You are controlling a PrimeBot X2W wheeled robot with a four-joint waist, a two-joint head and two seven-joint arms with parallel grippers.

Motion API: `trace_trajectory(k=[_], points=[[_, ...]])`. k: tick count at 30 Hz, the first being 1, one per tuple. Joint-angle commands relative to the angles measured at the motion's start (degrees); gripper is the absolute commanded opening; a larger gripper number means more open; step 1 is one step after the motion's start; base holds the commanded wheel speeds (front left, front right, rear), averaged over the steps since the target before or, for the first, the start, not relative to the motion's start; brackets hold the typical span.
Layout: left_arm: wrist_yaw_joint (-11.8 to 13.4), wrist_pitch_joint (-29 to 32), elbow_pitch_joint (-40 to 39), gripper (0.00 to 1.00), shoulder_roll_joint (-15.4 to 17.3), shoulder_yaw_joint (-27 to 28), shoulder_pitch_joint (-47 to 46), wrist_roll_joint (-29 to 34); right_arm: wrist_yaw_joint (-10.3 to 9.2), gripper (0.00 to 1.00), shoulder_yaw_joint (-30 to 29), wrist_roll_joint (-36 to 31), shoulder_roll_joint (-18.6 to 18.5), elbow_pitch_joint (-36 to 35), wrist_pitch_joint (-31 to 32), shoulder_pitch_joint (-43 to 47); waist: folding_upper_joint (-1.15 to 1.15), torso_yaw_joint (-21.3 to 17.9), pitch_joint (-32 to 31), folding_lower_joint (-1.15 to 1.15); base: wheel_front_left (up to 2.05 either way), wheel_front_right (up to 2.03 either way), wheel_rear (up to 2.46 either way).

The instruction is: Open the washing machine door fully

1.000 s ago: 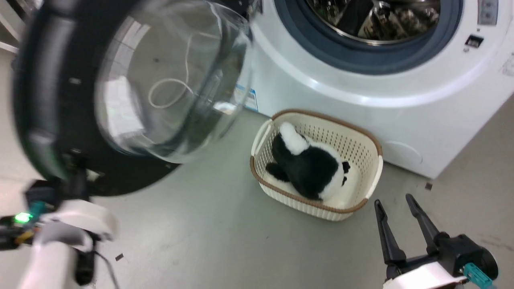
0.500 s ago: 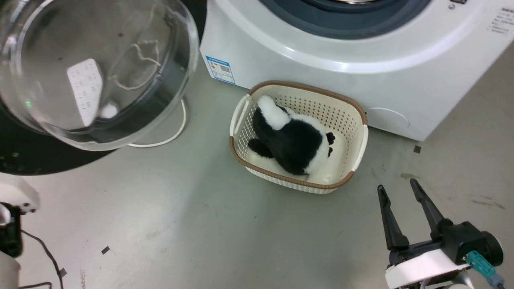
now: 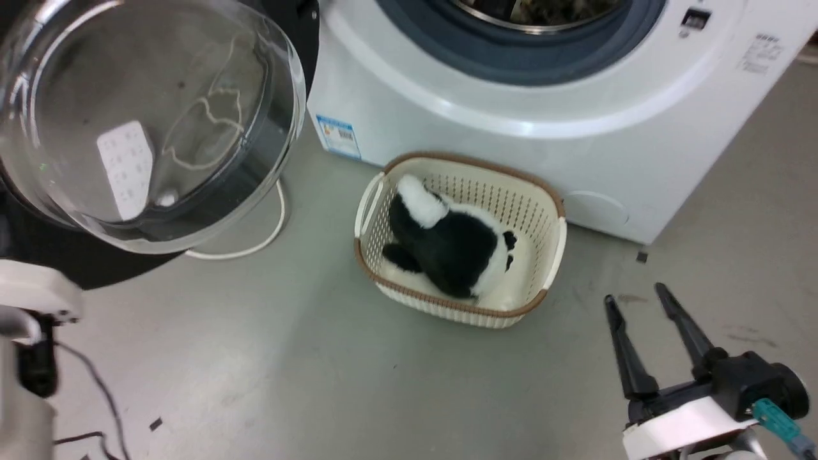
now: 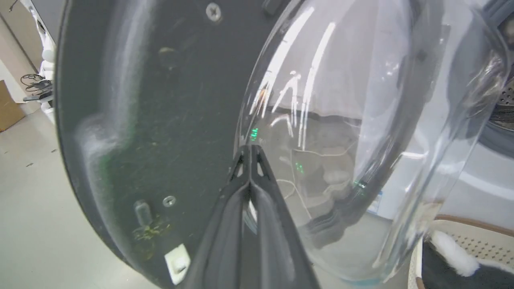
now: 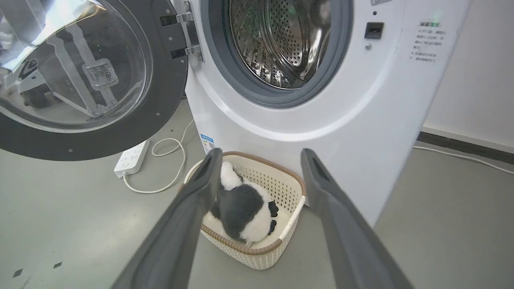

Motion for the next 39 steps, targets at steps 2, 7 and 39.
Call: trace_trajectory(k=[2, 7, 39], points=[[-0.1, -0.3, -4.9, 0.0, -2.2, 0.2, 3.2, 1.3, 0.05, 1.0, -1.2, -0.6, 0.0, -0.7, -0.2, -0.2, 0.0, -0.7, -2.8, 0.01, 0.0, 0.0, 0.0], [0.0, -0.3, -16.5, 0.0, -7.3, -0.1, 9.0, 3.2, 0.05, 1.0, -3.8, -2.1, 0.2, -2.6, -0.3, 0.5, 0.0, -2.1, -6.5, 0.01, 0.0, 0.0, 0.0], [1.2, -0.3, -28.8, 1.0, -22.4, -12.4, 31.5, 14.0, 0.05, 1.0, -5.4, 0.2, 0.4, -3.0, -0.3, 7.9, 0.0, -13.7, -14.1, 0.01, 0.0, 0.0, 0.0]])
